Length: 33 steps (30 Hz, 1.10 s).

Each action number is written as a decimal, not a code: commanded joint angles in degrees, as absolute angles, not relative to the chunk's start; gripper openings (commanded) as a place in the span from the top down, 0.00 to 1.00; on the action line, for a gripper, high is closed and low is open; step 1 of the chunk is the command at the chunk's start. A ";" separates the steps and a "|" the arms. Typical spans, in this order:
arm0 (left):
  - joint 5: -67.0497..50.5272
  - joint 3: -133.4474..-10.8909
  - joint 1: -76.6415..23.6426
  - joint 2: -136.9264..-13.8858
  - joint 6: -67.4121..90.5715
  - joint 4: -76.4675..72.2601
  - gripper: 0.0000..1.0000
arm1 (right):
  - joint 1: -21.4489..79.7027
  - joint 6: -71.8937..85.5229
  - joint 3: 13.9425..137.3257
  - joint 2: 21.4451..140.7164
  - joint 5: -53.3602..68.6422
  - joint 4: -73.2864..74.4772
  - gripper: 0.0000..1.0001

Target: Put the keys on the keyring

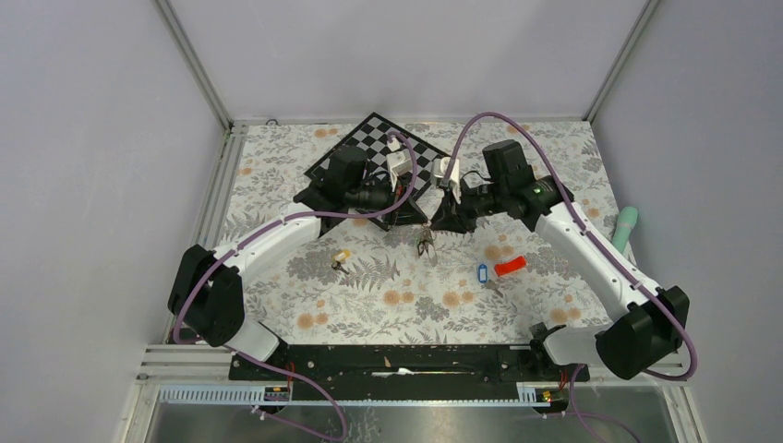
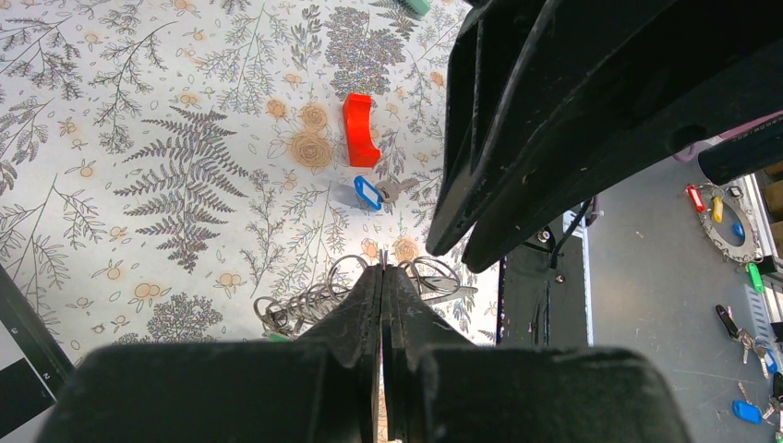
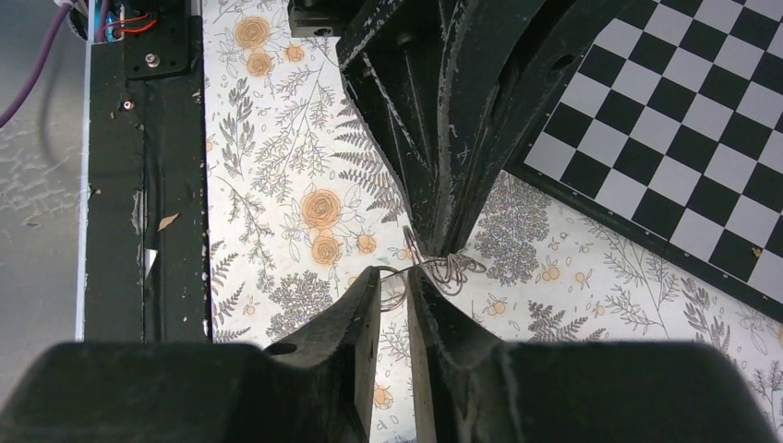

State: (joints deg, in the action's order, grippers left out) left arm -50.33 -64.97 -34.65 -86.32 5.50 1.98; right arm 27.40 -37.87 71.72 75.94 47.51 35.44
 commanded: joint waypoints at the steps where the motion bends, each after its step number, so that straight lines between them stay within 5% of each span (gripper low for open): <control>1: -51.41 -65.04 -34.89 -84.21 5.71 -1.67 1.00 | 27.77 -37.72 72.16 77.16 50.32 34.45 0.76; 33: -51.56 -64.58 -34.85 -83.80 5.89 -2.11 1.00 | 27.77 -37.09 70.83 78.55 47.49 32.02 0.75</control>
